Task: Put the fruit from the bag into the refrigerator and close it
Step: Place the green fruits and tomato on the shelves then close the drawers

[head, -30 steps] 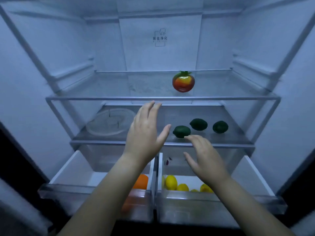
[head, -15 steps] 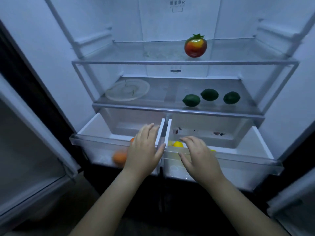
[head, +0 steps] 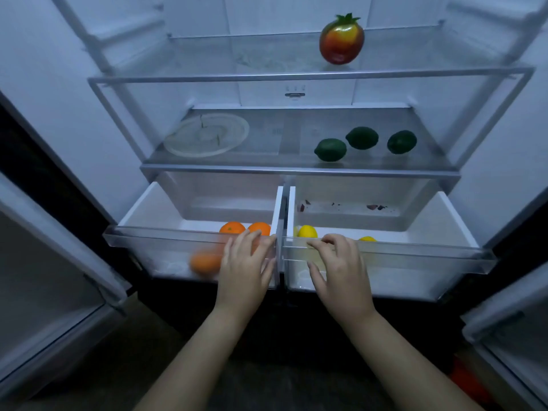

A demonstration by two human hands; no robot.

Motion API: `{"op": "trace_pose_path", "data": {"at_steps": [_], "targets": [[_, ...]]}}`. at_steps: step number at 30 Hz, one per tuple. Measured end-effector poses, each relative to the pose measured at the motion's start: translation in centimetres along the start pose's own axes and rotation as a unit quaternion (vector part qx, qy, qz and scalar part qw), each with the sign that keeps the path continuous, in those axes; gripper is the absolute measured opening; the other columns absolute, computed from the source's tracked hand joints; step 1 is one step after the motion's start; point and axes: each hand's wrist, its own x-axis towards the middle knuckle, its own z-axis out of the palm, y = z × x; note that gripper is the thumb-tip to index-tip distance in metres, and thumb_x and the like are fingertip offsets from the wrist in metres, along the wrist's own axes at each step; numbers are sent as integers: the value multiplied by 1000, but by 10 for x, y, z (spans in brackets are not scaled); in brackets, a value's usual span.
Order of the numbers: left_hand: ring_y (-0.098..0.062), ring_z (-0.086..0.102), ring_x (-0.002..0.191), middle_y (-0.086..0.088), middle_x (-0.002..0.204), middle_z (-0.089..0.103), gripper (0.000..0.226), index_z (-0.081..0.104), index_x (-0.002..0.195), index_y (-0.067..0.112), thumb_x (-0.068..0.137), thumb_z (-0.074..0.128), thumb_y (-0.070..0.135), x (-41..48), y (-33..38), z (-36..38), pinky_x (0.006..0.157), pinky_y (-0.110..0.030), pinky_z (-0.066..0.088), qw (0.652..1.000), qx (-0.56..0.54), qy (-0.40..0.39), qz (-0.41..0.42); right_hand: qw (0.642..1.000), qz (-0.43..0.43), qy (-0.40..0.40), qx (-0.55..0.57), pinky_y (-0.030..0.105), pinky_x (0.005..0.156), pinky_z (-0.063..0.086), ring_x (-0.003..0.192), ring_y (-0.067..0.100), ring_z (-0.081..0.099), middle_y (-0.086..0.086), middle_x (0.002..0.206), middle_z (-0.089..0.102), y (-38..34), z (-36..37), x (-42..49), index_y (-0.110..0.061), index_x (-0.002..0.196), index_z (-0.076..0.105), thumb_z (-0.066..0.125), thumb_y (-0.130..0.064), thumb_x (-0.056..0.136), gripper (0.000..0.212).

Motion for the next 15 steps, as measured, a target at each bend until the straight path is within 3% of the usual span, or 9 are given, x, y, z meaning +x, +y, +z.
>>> {"op": "trace_pose_path", "data": {"at_steps": [8,15], "targets": [[-24,39,129,-5,131,51,49,57,126,26,81,72,18,-7,-6,19,112,-48,24,995,-77,61,-13,998,11,56,-7,32,90,40,102,22,48,4,111,54,4,17,-7,-19,114,64,72,-12,79,37],[-24,39,127,-6,129,53,45,62,123,24,81,72,15,-5,-7,26,105,-55,32,991,-103,76,-27,997,-3,72,-11,29,94,37,103,22,49,5,111,55,6,19,-8,-17,114,65,72,-11,81,34]]}}
